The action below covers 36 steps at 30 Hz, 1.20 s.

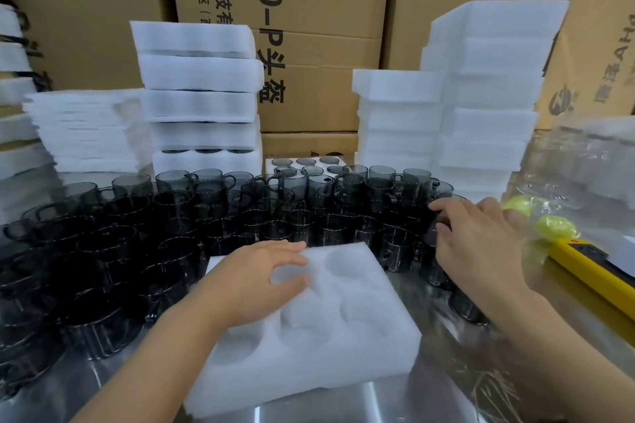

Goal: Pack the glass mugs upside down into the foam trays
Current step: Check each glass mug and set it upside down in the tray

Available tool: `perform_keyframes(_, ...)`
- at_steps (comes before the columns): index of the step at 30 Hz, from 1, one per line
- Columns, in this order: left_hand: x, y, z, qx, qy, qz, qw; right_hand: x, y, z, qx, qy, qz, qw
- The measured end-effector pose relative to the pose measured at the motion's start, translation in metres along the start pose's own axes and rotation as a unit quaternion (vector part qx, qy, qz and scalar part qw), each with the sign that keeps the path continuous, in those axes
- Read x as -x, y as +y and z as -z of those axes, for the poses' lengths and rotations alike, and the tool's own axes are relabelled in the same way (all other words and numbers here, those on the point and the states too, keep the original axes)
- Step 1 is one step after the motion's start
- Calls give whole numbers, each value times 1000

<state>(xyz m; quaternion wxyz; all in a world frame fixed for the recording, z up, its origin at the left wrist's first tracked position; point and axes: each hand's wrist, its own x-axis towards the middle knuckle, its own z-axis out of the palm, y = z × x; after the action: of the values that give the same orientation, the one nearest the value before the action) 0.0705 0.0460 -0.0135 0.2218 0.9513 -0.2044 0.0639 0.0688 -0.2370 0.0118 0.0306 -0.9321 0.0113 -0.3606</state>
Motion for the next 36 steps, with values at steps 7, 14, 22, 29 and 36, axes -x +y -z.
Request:
perform_keyframes(7, -2, -5, -5, -10, 54, -32, 998, 1, -70, 25, -193, 28, 148, 969)
perform_keyframes(14, 0, -6, -6, 147, 181, 29, 972, -32, -147, 25, -314, -8, 229, 921)
perform_keyframes(22, -2, -18, 0, 508, 369, 33, 778, -42, -177, 11, -353, -23, 295, 888)
perform_keyframes(29, -3, -22, -1, 418, 315, -9, 852, -21, -184, -13, -371, 34, 382, 846)
perform_keyframes(36, -2, -24, 9, 535, 260, 43, 802, -25, -163, -30, -408, 69, 297, 860)
